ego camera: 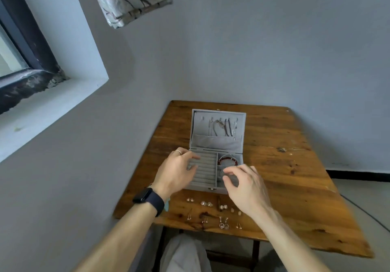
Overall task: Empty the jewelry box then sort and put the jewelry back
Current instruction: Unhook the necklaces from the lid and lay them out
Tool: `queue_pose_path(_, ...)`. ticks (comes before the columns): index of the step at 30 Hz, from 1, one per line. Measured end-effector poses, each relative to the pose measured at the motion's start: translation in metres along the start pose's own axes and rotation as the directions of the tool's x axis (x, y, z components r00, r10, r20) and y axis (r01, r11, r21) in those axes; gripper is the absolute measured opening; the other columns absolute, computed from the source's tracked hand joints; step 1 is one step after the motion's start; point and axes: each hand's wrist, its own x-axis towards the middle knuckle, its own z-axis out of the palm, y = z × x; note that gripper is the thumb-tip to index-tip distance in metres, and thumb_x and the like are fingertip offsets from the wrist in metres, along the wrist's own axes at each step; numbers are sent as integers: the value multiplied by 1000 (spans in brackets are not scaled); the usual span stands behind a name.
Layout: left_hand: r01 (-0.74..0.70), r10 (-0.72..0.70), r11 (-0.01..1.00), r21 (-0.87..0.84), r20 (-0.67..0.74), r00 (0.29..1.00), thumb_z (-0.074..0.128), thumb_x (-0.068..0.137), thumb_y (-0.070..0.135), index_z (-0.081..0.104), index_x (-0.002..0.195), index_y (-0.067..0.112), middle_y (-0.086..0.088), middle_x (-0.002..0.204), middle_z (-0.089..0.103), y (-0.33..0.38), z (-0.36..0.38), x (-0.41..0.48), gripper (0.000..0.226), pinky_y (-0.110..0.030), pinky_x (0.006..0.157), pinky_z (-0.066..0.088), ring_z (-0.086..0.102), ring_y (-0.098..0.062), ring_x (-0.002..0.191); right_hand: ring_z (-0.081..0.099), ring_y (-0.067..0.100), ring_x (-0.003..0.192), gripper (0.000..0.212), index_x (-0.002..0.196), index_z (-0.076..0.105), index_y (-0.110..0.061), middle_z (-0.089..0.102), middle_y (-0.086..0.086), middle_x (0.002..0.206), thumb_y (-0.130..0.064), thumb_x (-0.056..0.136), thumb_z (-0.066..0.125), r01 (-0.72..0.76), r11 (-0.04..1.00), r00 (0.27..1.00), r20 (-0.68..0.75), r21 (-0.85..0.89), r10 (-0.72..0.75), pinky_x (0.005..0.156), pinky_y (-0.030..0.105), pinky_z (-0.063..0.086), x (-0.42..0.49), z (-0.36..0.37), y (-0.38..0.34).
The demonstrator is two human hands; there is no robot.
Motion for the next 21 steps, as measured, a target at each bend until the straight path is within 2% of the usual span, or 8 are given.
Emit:
queue_pose_path(4,2,-2,1000,5,-66,998,61,96,33,51,140,31,2,140,47,-2,-5,61,45,-31,92,54,49,-17,127,55,18,98,22,111,72,-26,66,-8,106,-33,91,66,30,999,998,-61,-24,-31,81,31,49,53,0,10)
queue_pose_path(9,51,-63,994,-92,-131,989,64,92,32,36,149,27,-2,147,38,-4,-3,128,63,-30,98,49,45,-21,133,55,20,100,24,110,72,-26,64,-5,109,-36,88,70,56,995,985,-158,-83,-69,79,32,49,121,9,19)
queue_pose_path(13,104,-111,988,-113,-66,992,63,91,30,26,153,33,-3,155,29,-8,3,164,73,-27,94,49,45,-25,132,52,22,105,25,105,74,-25,62,-2,114,-36,83,76,77,989,964,-242,-125,-106,79,38,52,162,21,16)
queue_pose_path(16,142,-140,976,-167,20,990,62,89,22,22,155,33,-4,159,24,-14,7,182,78,-21,93,43,44,-26,135,49,23,115,22,100,73,-25,59,0,123,-36,81,77,116,978,953,-259,-175,-159,89,40,49,185,32,14)
queue_pose_path(21,205,-181,945,-257,111,977,57,92,14,22,157,29,-10,156,35,-27,13,193,76,-19,96,34,40,-25,140,47,26,126,18,94,71,-26,56,1,133,-38,82,76,107,968,962,-224,-226,-159,89,43,48,204,49,11)
